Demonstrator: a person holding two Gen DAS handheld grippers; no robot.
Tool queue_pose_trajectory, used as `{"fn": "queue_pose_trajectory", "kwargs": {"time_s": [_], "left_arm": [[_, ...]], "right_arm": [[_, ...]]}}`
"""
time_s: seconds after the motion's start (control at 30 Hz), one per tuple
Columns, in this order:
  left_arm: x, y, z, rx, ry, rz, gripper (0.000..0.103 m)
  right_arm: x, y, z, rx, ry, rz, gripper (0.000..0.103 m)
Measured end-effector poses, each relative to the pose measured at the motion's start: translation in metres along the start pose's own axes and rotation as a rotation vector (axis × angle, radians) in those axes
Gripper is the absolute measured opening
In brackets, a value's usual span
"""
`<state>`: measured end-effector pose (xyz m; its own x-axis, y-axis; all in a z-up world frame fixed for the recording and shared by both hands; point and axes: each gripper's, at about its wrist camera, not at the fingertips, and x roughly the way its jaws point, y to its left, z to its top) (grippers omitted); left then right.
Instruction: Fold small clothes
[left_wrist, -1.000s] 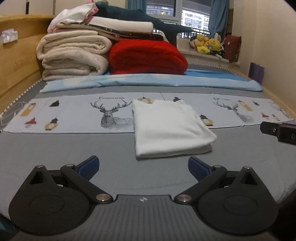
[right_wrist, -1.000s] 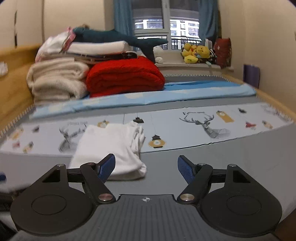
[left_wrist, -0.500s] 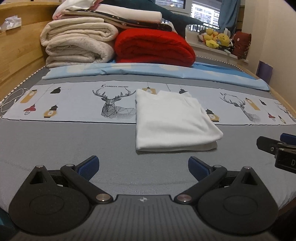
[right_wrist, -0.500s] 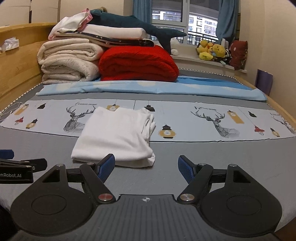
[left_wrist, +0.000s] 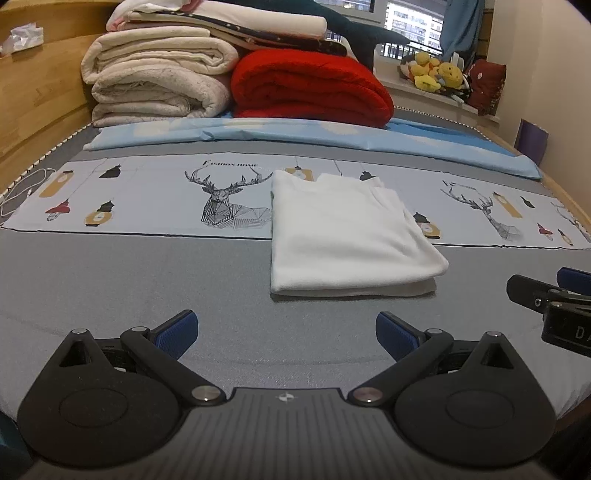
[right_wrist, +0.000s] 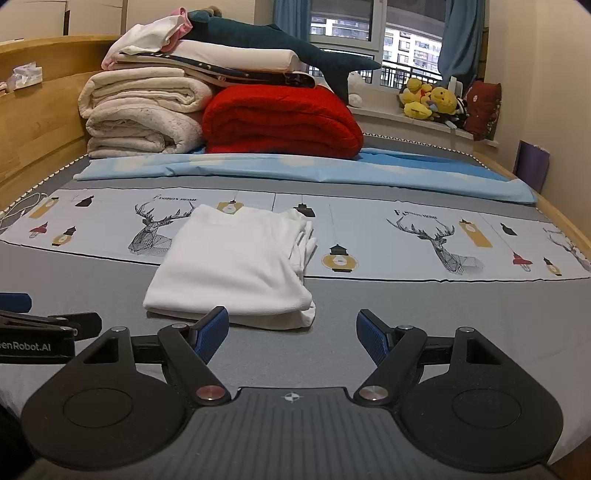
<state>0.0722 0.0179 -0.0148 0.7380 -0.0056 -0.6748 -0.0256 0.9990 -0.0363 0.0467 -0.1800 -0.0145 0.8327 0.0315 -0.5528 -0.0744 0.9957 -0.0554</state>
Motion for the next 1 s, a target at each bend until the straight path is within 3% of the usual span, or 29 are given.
{"fn": "queue_pose_trajectory", "kwargs": {"time_s": [1.0], "left_arm": [[0.0033, -0.0099, -0.0028, 0.035, -0.011, -0.036, 0.102]], "right_arm": [[0.0017, -0.0037, 0.0007, -0.001, 0.004, 0.013, 0.079]]}}
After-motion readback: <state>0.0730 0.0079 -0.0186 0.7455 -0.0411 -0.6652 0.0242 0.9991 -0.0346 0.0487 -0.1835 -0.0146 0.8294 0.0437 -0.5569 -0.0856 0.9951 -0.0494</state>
